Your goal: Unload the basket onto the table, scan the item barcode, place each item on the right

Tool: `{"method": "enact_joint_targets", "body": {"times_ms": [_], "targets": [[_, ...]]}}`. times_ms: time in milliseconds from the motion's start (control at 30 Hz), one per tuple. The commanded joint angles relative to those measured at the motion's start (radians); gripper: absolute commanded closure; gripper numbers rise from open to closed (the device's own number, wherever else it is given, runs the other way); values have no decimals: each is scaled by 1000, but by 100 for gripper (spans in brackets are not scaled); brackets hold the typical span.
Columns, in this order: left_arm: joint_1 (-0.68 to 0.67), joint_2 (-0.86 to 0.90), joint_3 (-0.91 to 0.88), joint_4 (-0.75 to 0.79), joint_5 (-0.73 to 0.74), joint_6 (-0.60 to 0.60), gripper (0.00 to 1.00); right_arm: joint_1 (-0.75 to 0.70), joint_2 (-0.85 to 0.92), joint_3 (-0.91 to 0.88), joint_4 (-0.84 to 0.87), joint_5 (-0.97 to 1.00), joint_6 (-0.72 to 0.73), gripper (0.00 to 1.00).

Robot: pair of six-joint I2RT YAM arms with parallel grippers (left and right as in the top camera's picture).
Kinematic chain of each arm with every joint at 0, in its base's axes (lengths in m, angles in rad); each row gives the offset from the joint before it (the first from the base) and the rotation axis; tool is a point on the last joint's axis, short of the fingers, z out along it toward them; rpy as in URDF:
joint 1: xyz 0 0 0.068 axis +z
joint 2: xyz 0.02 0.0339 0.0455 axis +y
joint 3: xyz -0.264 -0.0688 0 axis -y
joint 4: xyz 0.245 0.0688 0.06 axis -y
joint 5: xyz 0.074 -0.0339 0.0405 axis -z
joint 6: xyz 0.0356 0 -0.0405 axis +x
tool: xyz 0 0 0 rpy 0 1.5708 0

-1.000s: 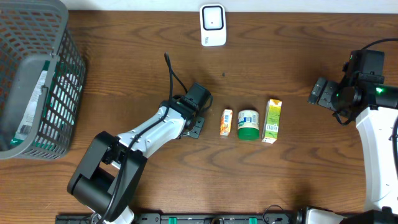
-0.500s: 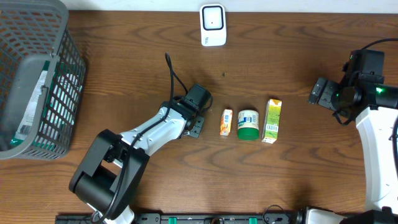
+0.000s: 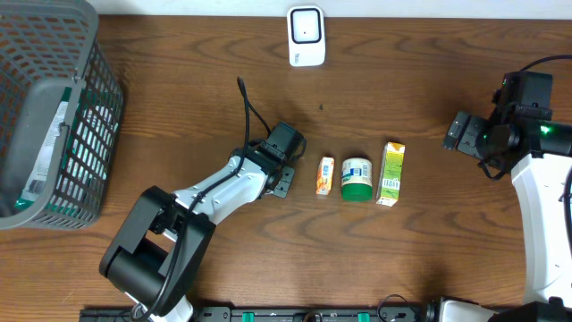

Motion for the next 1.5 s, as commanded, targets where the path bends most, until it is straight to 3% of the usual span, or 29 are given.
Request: {"method": "enact_joint_targets", "body": {"times_ms": [0, 267, 400, 500, 567, 800, 1100, 1267, 1467], "targets": [[5, 62, -50, -1, -61, -50, 62, -4, -5, 2, -1, 11, -8, 1], [5, 81, -50, 5, -95, -48, 63, -4, -5, 2, 0, 11, -8, 1], [5, 113, -50, 21, -95, -24, 77, -4, -5, 2, 0, 11, -8, 1], [5, 121, -50, 26, -95, -21, 81, -4, -5, 2, -1, 11, -8, 1], [5, 121, -49, 26, -94, -18, 93, -4, -5, 2, -1, 11, -8, 1], [6, 73, 29, -34, -77, -25, 93, -4, -5, 2, -1, 11, -8, 1], [12, -47, 99, -62, 146, -148, 93, -4, -5, 2, -1, 10, -8, 1], [51, -48, 98, -62, 361, -203, 93, -4, -5, 2, -1, 11, -8, 1], [66, -47, 98, -66, 359, -164, 93, -4, -5, 2, -1, 11, -8, 1]]}}
